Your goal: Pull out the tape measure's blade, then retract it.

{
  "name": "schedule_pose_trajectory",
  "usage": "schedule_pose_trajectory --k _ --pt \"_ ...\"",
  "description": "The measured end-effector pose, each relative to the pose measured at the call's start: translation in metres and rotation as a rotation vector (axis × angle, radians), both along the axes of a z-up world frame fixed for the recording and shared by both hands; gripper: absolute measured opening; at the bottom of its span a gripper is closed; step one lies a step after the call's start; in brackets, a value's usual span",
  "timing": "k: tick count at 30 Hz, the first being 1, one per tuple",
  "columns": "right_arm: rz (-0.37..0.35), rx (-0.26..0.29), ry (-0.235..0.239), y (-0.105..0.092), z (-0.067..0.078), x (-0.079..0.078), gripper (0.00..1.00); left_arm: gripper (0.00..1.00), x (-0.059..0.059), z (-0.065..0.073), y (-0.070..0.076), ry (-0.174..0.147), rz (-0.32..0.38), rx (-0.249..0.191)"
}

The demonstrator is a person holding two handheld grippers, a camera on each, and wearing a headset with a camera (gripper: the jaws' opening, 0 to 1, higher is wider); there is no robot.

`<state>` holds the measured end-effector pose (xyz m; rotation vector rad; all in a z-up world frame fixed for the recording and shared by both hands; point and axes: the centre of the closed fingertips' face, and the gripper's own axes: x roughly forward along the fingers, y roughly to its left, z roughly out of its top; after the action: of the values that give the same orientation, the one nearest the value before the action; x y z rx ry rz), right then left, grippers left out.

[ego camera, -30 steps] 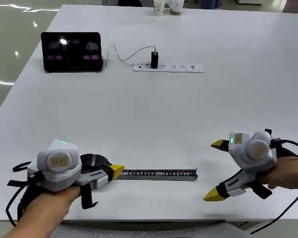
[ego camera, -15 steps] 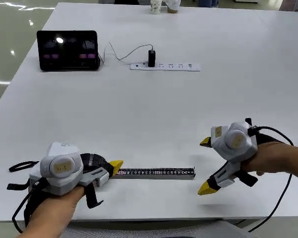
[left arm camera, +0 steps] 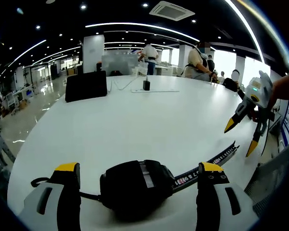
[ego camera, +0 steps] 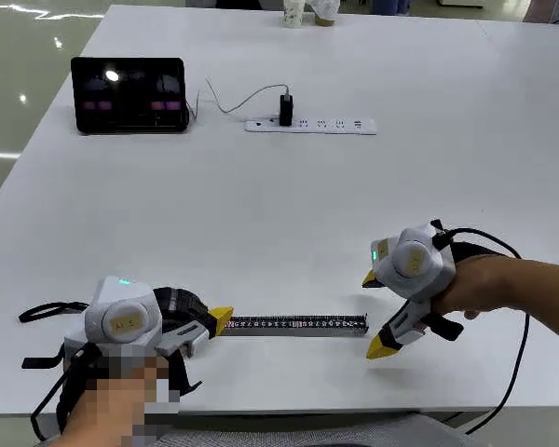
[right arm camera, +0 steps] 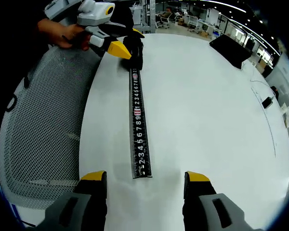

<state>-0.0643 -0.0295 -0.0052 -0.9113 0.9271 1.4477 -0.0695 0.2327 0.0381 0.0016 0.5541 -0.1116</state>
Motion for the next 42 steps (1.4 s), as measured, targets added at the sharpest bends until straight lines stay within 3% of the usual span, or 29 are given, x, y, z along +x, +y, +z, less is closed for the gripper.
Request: schedule_pose_trajectory --k 7,12,20,28,33,39,42 --pt "0.000 0.008 -0.003 0.000 -0.003 0.002 0.50 0.99 0.000 -0.001 0.005 0.002 0.021 -0.007" --pt "0.002 0.007 -0.001 0.001 -0.006 -0.001 0.43 0.99 0.001 -0.002 0.000 0.003 0.004 -0.007" --pt "0.020 0.008 -0.009 0.001 -0.008 -0.004 0.31 0.99 0.001 -0.001 0.003 -0.005 0.031 -0.047" --pt "0.043 0.007 -0.015 0.002 -0.009 -0.006 0.21 0.99 0.001 0.001 0.001 -0.013 0.022 -0.037" --pt "0.041 0.011 -0.009 0.001 -0.009 -0.007 0.19 0.99 0.002 -0.001 0.001 -0.010 0.025 -0.036" --pt "-0.002 0.017 0.002 0.001 -0.010 -0.006 0.12 0.98 0.003 0.000 0.000 -0.014 0.017 -0.028" --pt "0.027 -0.009 -0.018 0.001 -0.011 -0.007 0.12 0.99 0.003 -0.003 0.001 -0.010 0.020 -0.017"
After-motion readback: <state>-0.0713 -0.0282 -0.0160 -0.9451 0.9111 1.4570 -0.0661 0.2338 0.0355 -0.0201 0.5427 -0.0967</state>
